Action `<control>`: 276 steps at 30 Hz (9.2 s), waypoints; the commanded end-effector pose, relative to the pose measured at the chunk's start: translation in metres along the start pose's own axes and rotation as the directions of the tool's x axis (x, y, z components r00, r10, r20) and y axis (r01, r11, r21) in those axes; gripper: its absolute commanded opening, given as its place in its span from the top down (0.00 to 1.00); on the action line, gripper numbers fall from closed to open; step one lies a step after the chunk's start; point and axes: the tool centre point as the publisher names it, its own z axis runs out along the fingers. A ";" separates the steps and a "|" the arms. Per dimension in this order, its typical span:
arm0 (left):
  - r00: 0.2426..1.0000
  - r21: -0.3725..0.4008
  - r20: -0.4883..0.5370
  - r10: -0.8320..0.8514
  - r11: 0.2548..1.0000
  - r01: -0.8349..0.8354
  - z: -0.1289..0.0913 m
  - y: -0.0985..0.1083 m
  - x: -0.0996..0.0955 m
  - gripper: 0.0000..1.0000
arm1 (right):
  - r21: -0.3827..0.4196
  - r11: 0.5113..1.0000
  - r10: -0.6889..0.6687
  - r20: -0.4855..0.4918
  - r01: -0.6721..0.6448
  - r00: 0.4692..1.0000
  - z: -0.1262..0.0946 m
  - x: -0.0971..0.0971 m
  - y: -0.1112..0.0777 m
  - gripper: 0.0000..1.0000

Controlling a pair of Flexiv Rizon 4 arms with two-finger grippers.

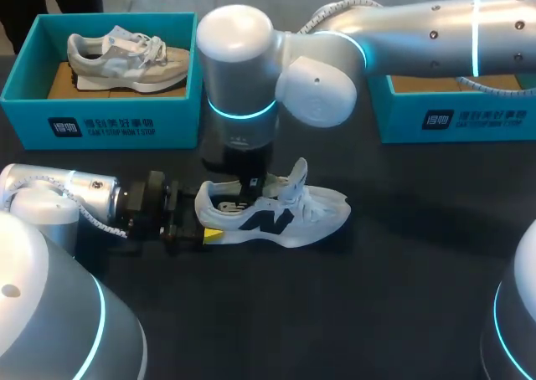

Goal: Take the shoe out of the shoebox, open the shoe tongue, remove and reinsert the insole, then place the shoe into the shoebox

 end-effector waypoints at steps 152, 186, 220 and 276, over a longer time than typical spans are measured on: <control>1.000 -0.001 0.003 0.000 1.000 0.000 0.000 0.000 0.000 1.00 | -0.170 0.978 -0.131 -0.038 0.123 0.991 -0.051 0.009 0.022 1.00; 1.000 -0.001 0.003 0.000 1.000 0.000 0.000 0.000 0.000 1.00 | -0.264 0.946 -0.226 -0.112 0.190 0.968 -0.060 0.003 0.033 0.69; 1.000 -0.001 0.003 0.000 1.000 0.000 0.000 0.000 0.000 1.00 | -0.402 0.893 -0.371 -0.403 0.202 0.836 -0.085 -0.012 0.038 0.00; 1.000 -0.001 0.003 0.000 1.000 0.000 0.000 0.000 0.000 1.00 | -0.346 0.935 -0.319 -0.726 0.078 0.609 -0.067 0.010 0.033 0.58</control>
